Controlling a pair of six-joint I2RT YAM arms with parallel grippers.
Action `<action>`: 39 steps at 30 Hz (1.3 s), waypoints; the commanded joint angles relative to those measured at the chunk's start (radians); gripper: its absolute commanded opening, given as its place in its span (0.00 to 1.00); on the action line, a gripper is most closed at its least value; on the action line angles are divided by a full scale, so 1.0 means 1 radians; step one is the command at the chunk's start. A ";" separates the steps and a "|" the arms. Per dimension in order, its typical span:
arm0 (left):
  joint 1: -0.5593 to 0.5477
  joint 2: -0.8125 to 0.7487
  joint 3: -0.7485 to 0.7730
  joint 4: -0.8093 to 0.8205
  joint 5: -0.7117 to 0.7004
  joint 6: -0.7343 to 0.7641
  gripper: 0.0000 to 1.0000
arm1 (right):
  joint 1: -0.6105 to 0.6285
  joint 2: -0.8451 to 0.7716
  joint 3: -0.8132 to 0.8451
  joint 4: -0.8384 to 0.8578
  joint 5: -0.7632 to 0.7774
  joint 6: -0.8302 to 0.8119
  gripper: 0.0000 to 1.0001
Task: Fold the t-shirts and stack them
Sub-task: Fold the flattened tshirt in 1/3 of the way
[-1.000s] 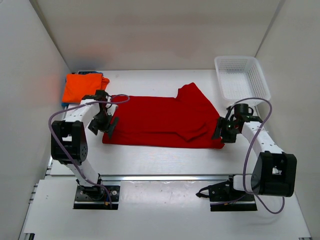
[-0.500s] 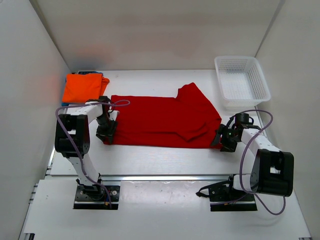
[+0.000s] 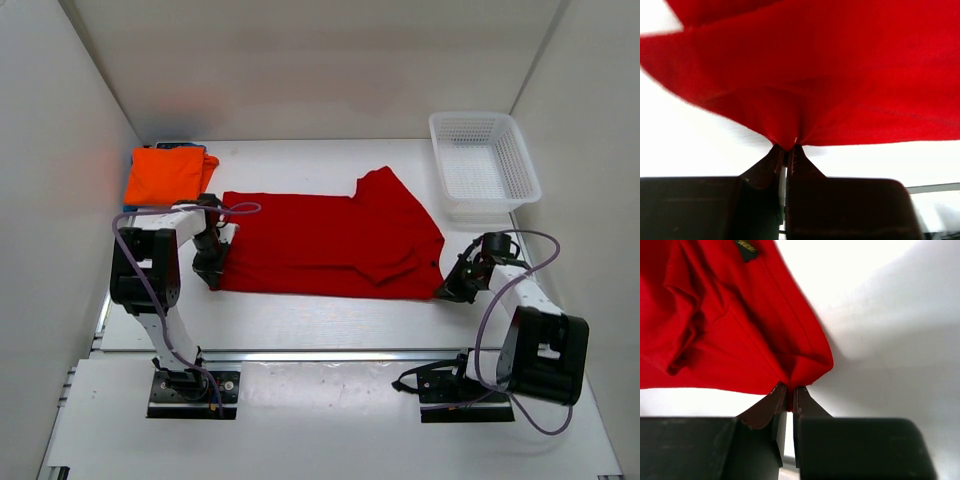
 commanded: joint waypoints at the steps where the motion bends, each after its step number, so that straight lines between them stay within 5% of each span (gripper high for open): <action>1: 0.004 -0.101 -0.021 -0.031 -0.054 0.071 0.00 | -0.013 -0.117 0.026 -0.125 0.036 0.014 0.00; 9: -0.004 -0.212 -0.136 -0.151 -0.053 0.130 0.00 | 0.037 -0.254 0.026 -0.329 0.079 0.089 0.00; 11: -0.016 -0.226 -0.171 -0.159 -0.054 0.131 0.04 | 0.028 -0.260 0.034 -0.355 0.085 0.086 0.11; 13: -0.026 -0.242 -0.205 -0.160 -0.068 0.130 0.22 | -0.001 -0.269 0.041 -0.383 0.082 0.071 0.24; 18: -0.027 -0.284 -0.213 -0.156 -0.147 0.123 0.85 | 0.020 -0.320 0.164 -0.472 0.183 0.062 0.32; 22: -0.025 -0.344 -0.156 -0.117 -0.275 0.099 0.89 | 0.176 -0.297 0.279 -0.492 0.234 0.086 0.38; 29: -0.034 -0.381 -0.029 -0.027 -0.406 0.100 0.92 | 0.474 -0.162 0.175 -0.285 0.025 0.336 0.43; 39: -0.050 -0.301 -0.029 -0.038 -0.304 0.065 0.91 | 0.502 -0.043 0.058 0.000 -0.091 0.461 0.50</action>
